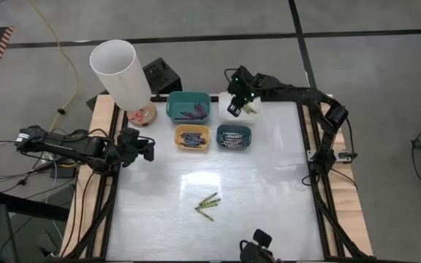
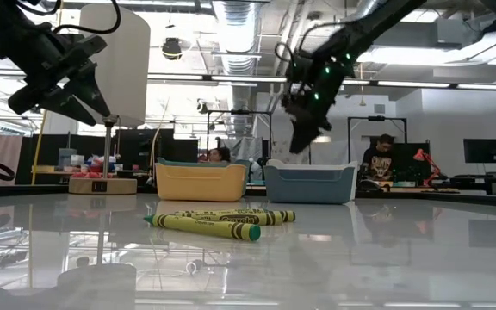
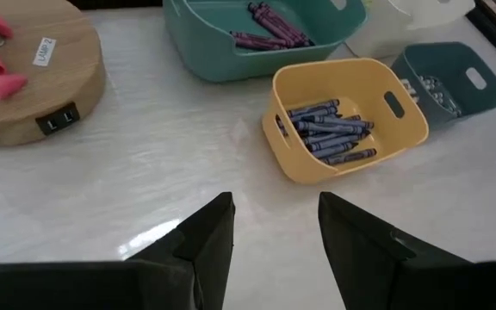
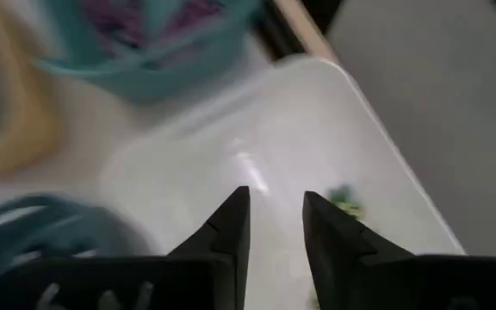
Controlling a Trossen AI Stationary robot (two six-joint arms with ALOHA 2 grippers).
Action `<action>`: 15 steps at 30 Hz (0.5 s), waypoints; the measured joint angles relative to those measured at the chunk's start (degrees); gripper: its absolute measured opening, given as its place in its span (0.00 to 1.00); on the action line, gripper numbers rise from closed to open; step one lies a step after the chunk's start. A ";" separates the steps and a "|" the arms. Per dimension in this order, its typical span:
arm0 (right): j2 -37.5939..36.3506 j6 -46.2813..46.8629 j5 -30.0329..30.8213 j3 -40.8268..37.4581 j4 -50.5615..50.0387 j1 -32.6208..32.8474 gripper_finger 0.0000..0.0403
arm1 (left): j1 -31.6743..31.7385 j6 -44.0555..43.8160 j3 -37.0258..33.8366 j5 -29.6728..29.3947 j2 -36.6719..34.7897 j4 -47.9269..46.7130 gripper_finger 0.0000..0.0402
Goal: Sort crayons
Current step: Put the green crayon into the white bin
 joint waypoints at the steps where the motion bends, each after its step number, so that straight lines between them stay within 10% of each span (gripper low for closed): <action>1: 0.00 -0.02 -1.50 1.62 -1.74 0.33 0.26 | 0.02 0.30 0.00 0.37 0.00 0.01 0.40; 15: -0.02 -0.77 -8.89 13.67 -4.23 18.26 0.27 | 0.00 6.06 0.00 2.37 0.00 -0.01 0.40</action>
